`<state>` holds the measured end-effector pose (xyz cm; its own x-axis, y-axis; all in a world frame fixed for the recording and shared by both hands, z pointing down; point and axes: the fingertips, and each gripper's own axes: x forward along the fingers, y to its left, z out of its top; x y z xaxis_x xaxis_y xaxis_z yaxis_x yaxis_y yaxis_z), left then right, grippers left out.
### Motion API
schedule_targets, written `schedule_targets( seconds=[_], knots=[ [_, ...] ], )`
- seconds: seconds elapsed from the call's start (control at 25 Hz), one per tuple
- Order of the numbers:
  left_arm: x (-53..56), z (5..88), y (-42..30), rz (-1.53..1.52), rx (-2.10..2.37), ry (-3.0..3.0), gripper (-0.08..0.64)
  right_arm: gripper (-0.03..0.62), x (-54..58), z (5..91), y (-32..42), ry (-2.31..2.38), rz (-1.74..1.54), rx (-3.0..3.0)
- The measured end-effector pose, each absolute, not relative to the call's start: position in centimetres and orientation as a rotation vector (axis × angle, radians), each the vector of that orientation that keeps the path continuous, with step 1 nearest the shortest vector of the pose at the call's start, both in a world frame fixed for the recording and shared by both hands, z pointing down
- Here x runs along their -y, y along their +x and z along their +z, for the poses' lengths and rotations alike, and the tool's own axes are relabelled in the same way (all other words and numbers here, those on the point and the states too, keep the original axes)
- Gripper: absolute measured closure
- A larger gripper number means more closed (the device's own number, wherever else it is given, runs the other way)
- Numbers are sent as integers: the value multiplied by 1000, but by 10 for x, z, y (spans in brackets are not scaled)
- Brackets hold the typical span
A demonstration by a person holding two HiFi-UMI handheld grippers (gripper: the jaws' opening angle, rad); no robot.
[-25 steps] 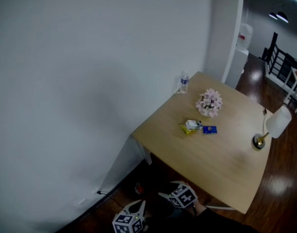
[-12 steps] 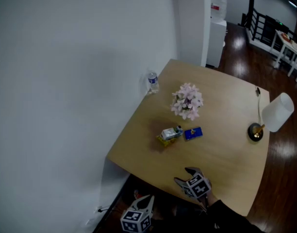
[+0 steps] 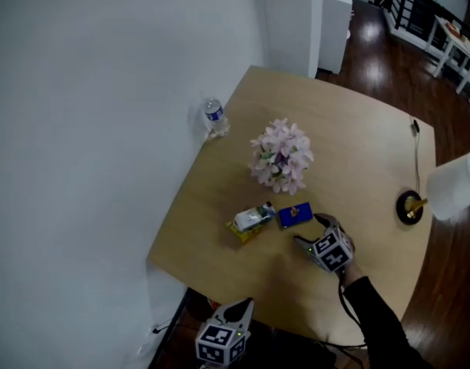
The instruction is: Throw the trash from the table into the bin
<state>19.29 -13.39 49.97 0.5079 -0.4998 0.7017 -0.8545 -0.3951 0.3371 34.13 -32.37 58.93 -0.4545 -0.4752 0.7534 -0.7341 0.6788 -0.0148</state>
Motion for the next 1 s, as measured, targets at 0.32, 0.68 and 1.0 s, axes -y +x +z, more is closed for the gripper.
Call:
schedule_targets(
  seconds=[0.32, 0.68, 1.0],
  knots=[
    [143, 515, 199, 722, 1080, 2009, 554, 179, 364, 608, 329, 680, 313, 2208],
    [146, 521, 198, 737, 1087, 1983, 554, 158, 366, 635, 327, 455, 242, 2144],
    [144, 520, 199, 750, 1091, 1993, 554, 306, 341, 632, 330, 472, 251, 2144]
  ],
)
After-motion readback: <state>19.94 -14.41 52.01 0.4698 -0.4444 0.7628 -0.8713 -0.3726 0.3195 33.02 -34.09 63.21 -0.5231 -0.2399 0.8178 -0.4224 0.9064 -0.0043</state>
